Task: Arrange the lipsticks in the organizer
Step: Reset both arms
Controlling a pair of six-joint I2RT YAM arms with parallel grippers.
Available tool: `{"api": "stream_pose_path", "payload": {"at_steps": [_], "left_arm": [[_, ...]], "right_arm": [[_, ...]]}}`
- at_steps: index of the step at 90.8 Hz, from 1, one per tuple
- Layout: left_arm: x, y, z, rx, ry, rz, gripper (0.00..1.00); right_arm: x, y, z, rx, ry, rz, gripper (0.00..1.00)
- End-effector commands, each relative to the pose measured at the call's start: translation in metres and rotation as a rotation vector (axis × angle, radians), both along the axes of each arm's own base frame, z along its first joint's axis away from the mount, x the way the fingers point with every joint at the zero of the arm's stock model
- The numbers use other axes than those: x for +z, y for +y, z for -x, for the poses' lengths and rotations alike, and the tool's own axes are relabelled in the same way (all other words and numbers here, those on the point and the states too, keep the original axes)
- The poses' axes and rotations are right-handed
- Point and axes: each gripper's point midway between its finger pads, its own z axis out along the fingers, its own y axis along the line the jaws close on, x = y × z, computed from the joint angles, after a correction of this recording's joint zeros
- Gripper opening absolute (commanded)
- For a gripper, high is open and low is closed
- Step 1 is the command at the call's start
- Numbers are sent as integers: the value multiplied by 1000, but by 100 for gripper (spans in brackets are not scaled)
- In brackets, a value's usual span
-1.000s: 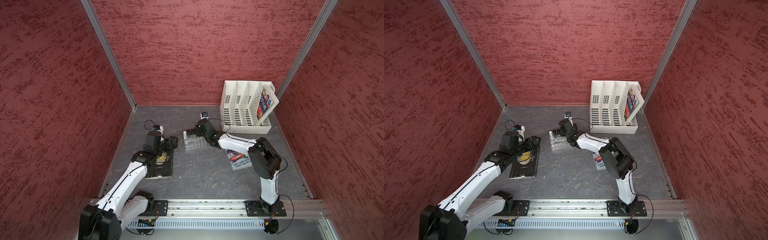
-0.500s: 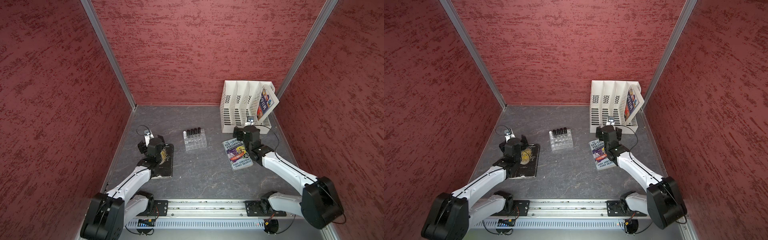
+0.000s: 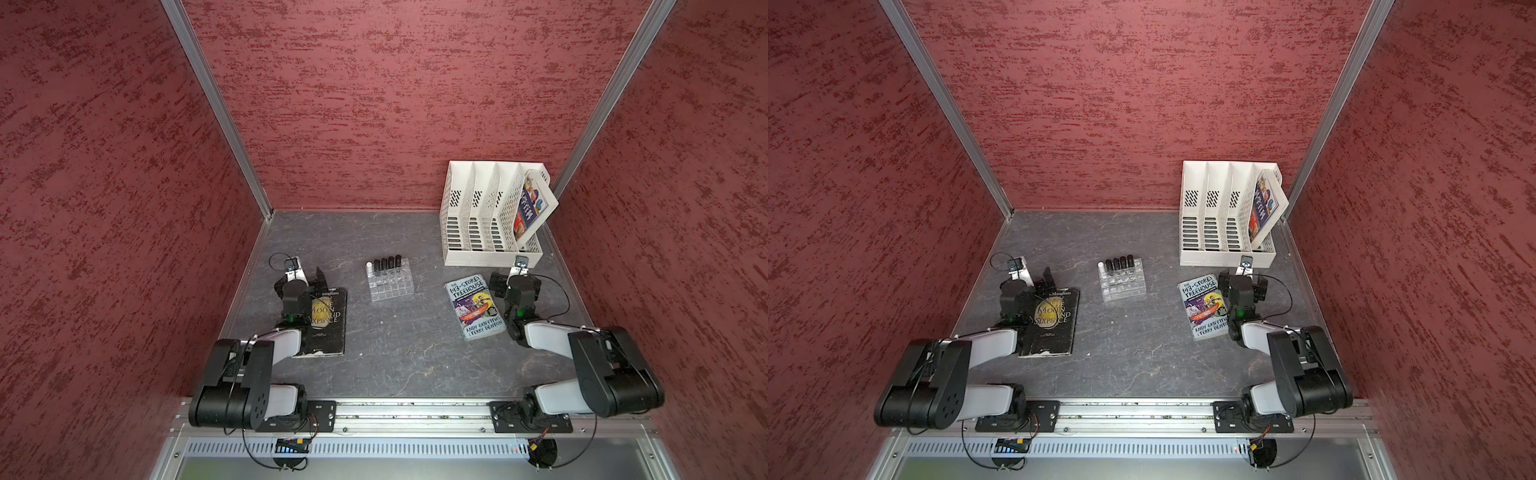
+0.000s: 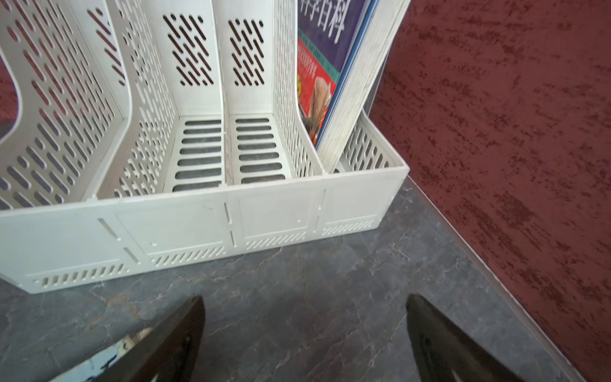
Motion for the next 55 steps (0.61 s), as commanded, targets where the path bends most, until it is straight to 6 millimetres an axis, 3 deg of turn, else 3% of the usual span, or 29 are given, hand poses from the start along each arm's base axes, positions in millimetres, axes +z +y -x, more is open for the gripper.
{"api": "stream_pose_path", "payload": {"at_steps": [1,8,19,55], "left_arm": [[4,-10,-16,-86,-69,-14,100],[-7,-9,-24,-104,-2,6,100],[-4,-4,-22,-101,-36,30,100],[-6,-15,-26,-143,-9,3,100]], "right_arm": [[18,17,-13,129,-108,-16,99],[12,20,-14,160,-99,-28,99],[0,14,-17,142,-76,-62,99],[1,8,-20,132,-79,-70,99]]}}
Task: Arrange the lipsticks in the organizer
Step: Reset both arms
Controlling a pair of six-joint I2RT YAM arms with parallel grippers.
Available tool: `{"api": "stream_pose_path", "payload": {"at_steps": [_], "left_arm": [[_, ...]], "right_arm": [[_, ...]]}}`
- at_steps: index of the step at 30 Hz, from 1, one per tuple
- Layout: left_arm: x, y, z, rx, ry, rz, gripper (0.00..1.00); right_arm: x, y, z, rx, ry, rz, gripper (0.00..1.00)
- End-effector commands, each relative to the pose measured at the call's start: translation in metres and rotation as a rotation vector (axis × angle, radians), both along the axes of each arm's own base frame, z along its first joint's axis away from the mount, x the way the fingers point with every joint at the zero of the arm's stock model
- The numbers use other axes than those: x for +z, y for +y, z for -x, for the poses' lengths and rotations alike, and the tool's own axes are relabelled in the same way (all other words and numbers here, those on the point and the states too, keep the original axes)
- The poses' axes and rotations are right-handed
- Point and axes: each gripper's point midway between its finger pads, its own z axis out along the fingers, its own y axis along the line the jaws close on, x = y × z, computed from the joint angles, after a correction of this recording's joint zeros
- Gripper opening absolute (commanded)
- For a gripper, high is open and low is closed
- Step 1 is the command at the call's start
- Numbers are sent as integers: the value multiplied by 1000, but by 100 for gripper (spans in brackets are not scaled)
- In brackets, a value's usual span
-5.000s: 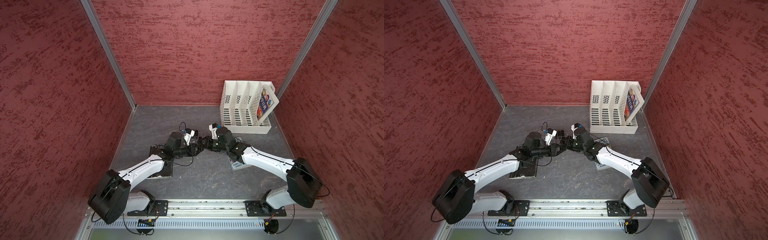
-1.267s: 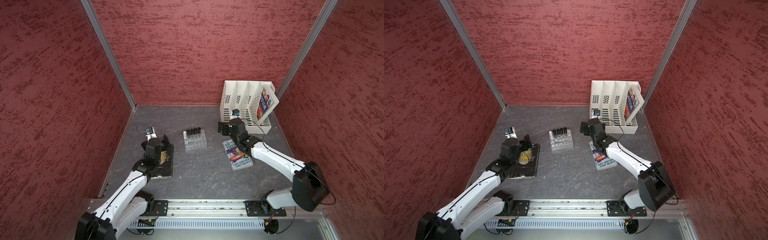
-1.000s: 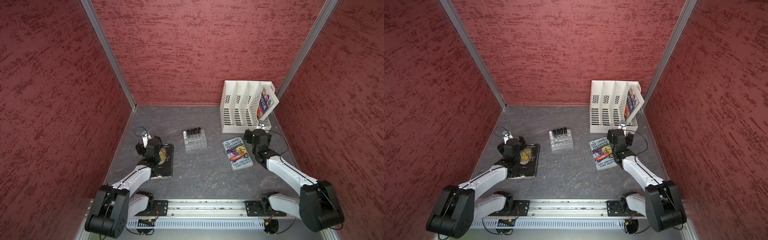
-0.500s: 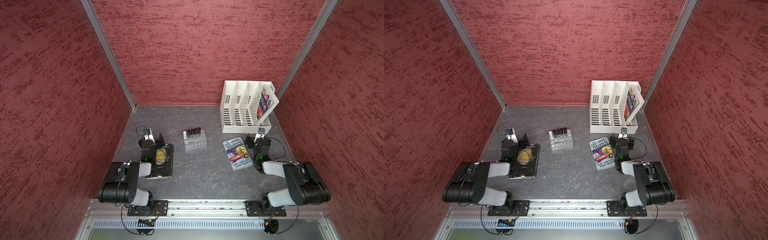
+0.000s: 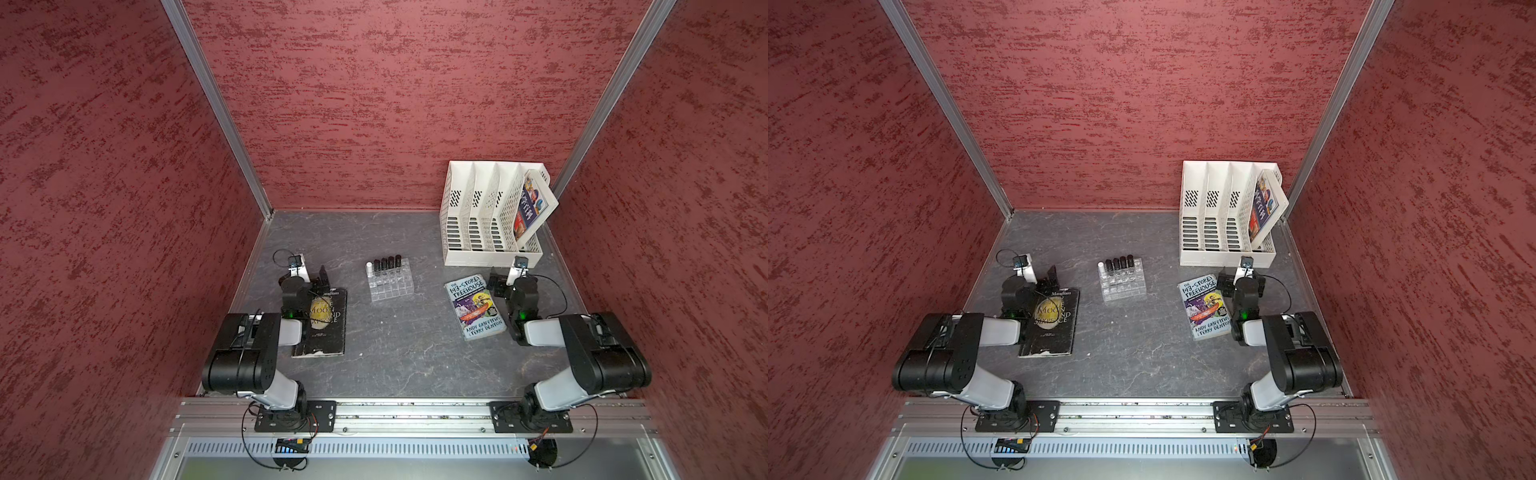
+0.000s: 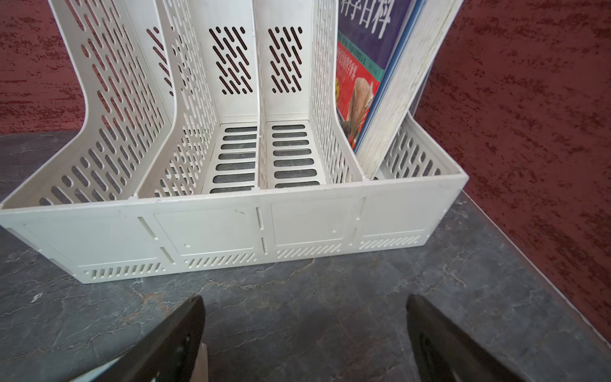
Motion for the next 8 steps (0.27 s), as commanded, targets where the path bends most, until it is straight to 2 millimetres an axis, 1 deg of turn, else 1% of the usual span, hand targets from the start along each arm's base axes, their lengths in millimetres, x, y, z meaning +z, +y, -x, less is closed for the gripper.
{"api": "stream_pose_path", "payload": {"at_steps": [1,8], "left_arm": [[12,-7,-7,-41,-32,-14,100],[11,-8,-7,-46,-31,-15,100]], "right_arm": [[13,-1,-6,6,-45,-11,99],[13,-1,-6,8,-45,-11,99]]}}
